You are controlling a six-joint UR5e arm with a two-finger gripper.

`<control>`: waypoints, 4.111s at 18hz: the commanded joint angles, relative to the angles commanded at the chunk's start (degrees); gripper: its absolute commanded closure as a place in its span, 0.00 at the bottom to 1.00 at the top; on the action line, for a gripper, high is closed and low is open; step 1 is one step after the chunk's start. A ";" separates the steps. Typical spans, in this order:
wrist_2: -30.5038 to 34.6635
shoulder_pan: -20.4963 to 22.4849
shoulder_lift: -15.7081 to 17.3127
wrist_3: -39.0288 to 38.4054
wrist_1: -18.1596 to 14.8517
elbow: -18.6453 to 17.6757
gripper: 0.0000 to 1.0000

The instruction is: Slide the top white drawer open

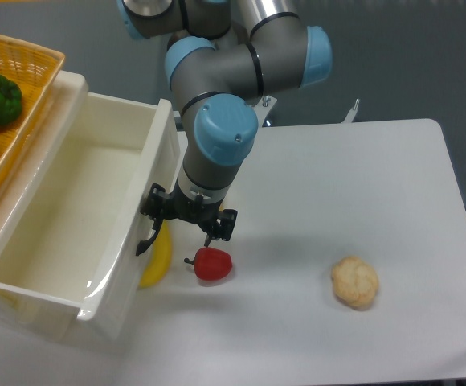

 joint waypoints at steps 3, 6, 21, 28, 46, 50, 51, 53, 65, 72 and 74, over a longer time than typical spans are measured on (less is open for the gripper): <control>0.00 0.61 0.00 0.35 0.00 0.09 0.00; 0.00 0.97 0.00 0.35 0.00 0.35 0.00; 0.00 1.76 -0.44 0.44 0.09 0.62 0.00; -0.88 1.76 -0.70 0.27 0.00 -0.26 0.00; -9.31 4.22 -1.05 0.09 -0.79 -0.79 0.00; -8.97 5.10 -0.79 0.26 -0.35 -0.26 0.00; -8.88 5.36 -0.97 0.26 -0.26 -0.18 0.00; -8.18 6.24 -0.97 0.35 1.05 -0.17 0.00; 11.77 9.58 -8.96 17.19 9.93 2.46 0.00; 17.83 14.06 -10.71 44.90 9.76 4.12 0.00; 18.63 14.94 -12.21 45.62 9.76 6.67 0.00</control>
